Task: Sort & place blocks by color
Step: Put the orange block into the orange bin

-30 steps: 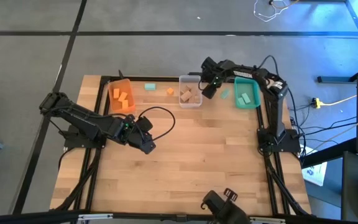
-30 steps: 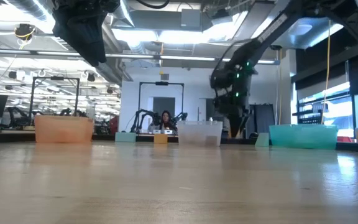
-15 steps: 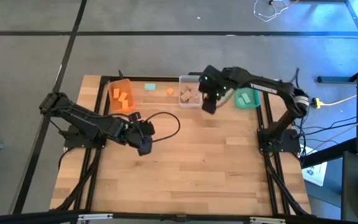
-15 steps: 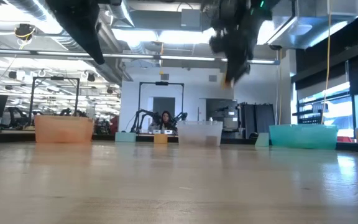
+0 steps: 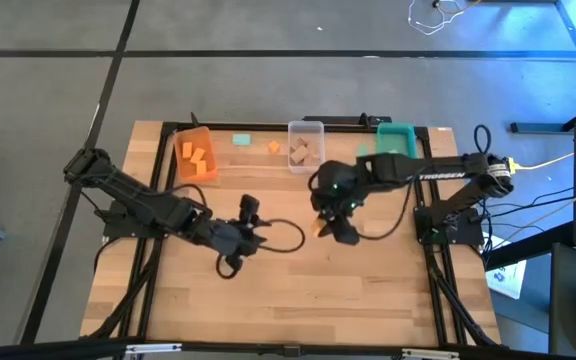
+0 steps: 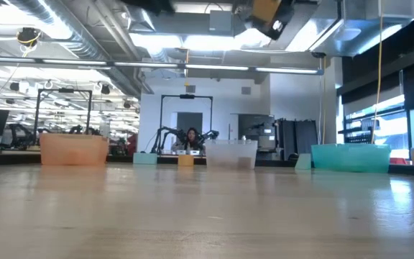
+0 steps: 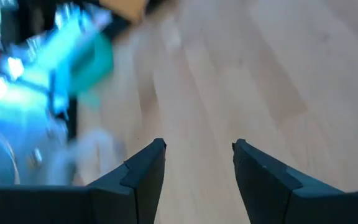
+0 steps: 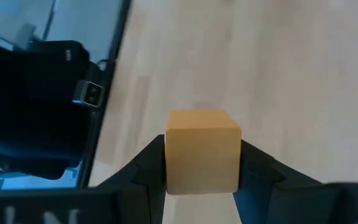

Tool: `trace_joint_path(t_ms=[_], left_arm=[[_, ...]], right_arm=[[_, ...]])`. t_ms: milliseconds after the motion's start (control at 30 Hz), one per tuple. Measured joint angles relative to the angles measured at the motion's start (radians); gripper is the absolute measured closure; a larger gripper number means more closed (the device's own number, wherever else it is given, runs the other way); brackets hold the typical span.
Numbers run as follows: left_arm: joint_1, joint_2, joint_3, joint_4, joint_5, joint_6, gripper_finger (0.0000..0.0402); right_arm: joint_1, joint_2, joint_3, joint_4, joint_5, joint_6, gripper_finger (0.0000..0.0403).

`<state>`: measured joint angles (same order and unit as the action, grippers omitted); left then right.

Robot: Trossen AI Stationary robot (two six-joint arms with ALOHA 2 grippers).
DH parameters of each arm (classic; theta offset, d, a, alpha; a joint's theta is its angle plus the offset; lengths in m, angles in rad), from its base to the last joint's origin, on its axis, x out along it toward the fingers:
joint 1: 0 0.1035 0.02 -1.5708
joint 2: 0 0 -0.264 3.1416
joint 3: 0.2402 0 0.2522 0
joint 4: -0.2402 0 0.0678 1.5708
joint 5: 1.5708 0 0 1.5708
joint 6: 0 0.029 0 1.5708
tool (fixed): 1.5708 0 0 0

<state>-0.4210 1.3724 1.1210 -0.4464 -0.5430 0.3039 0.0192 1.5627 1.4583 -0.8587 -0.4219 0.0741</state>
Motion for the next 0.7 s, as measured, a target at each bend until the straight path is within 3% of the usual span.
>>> trace_joint_path(t_ms=[300, 700], left_arm=[[-0.052, 0.002, 0.0, 0.267, 0.056, 0.258, 0.0223], [0.005, 0.062, 0.0, 0.515, 0.087, 0.536, 0.0223]], right_arm=[[0.071, 0.004, 0.0, 0.073, 0.008, 0.003, 0.027], [0.077, 0.012, 0.0, 0.102, 0.036, -0.005, 0.027]])
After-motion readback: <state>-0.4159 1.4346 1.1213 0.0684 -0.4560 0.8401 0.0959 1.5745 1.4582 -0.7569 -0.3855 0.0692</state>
